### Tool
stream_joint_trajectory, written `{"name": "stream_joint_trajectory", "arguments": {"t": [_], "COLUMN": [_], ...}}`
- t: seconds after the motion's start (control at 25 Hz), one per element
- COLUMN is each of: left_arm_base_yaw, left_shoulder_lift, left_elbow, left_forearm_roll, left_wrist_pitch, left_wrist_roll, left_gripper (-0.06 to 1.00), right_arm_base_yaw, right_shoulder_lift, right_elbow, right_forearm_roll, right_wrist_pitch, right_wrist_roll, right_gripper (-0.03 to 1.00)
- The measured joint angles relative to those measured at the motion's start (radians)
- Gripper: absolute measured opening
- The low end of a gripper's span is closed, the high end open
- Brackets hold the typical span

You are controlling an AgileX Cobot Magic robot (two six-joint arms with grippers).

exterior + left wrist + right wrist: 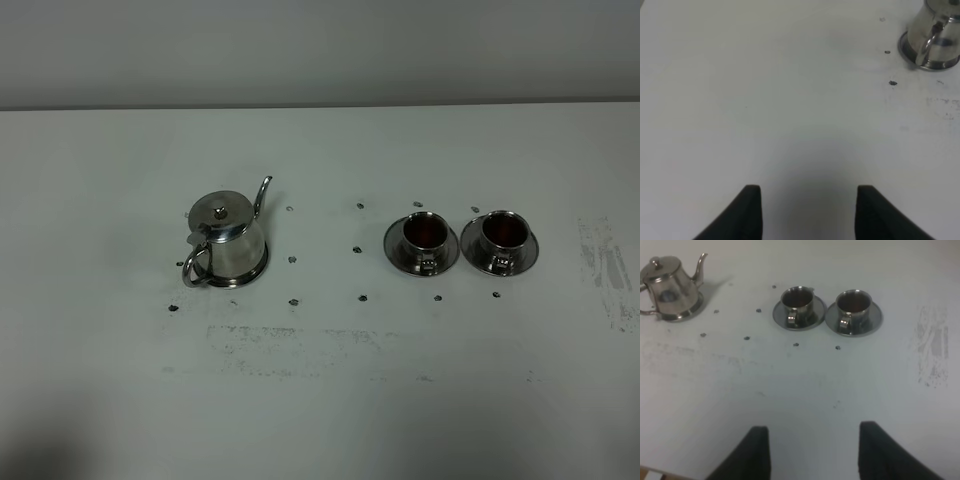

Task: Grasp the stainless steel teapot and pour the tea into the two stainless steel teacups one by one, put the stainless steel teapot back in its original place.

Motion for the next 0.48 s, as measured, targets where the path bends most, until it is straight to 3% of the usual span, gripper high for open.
{"name": "stream_joint_trajectory", "arguments": {"t": [0.48], "left_arm_base_yaw": [0.0], "left_shoulder_lift": [0.0], "left_elbow": [0.0], "left_forearm_roll": [0.0], "left_wrist_pitch": [0.0], "left_wrist_roll": [0.0], "left_gripper": [0.47], "right_arm_base_yaw": [0.0], "right_shoulder_lift": [0.0], "right_elbow": [0.0], "right_forearm_roll": [0.001], "right_wrist_pitch": [0.0], "right_wrist_roll": [0.0], "right_gripper": [0.4]}}
